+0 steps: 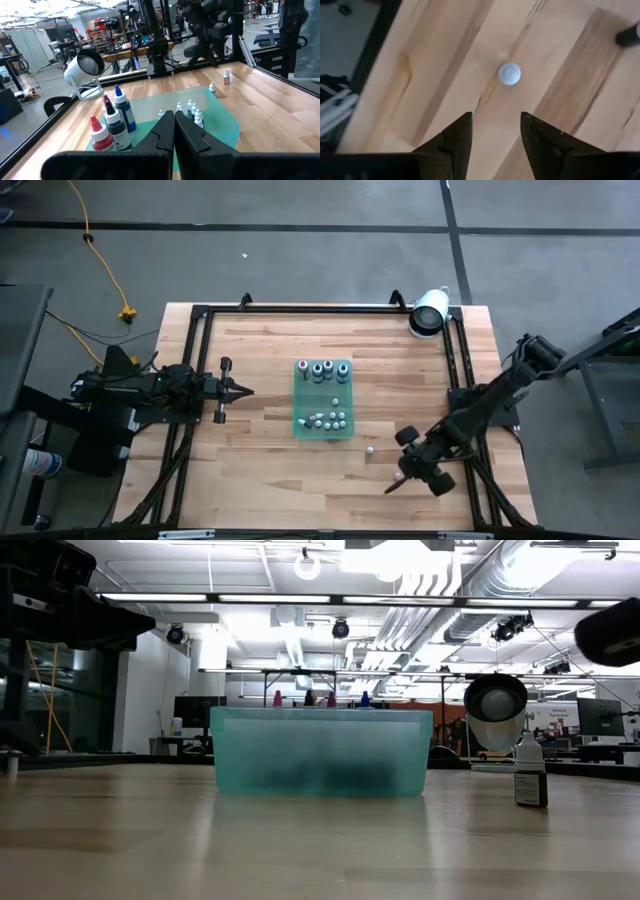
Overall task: Pick & Place food coloring
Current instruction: Put the small orange food coloring bottle into the green bin
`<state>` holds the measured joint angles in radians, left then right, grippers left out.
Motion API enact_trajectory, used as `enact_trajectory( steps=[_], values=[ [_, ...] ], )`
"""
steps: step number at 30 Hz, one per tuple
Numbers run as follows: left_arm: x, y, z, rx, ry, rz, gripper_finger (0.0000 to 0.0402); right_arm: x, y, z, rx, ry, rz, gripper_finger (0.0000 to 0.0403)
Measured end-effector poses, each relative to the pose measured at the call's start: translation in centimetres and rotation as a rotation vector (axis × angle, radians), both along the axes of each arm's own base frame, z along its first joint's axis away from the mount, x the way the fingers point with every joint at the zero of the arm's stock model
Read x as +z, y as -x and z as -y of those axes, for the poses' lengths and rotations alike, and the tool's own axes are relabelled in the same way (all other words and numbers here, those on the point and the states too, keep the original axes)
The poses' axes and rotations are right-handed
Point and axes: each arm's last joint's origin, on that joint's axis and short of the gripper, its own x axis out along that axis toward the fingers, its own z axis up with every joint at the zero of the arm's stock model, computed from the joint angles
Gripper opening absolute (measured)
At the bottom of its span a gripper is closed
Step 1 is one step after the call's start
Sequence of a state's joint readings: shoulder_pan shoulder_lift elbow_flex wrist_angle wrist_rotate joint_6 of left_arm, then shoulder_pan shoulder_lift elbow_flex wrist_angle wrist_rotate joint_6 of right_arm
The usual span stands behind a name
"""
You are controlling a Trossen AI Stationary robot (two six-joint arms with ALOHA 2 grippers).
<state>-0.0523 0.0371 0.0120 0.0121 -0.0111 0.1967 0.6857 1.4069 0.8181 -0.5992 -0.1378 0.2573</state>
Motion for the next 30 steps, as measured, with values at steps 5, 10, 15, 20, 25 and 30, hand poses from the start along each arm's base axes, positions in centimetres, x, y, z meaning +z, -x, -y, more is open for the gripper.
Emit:
enact_trajectory(
  steps=[5, 10, 15, 20, 25, 30],
  values=[
    [0.0, 0.0, 0.0, 0.0, 0.0, 0.0, 0.0, -1.1, -0.9, -0.6, 0.054, 0.043, 0.029, 0.0156],
    [0.0, 0.0, 0.0, 0.0, 0.0, 0.001, 0.0, -1.4, -1.9, -1.4, 0.111, 0.067, 0.046, 0.0156],
    [0.0, 0.0, 0.0, 0.0, 0.0, 0.0, 0.0, -1.7, -2.7, -2.1, 0.162, 0.082, 0.058, 0.0156],
    [0.0, 0.0, 0.0, 0.0, 0.0, 0.0, 0.0, -2.4, -3.1, -2.3, 0.164, 0.096, 0.071, 0.0156],
    [0.0, 0.0, 0.0, 0.0, 0.0, 0.0, 0.0, -2.7, -3.3, -2.3, 0.147, 0.134, 0.094, 0.0156],
    [0.0, 0.0, 0.0, 0.0, 0.0, 0.0, 0.0, -2.7, -3.2, -2.3, 0.141, 0.14, 0.085, 0.0146]
  ],
)
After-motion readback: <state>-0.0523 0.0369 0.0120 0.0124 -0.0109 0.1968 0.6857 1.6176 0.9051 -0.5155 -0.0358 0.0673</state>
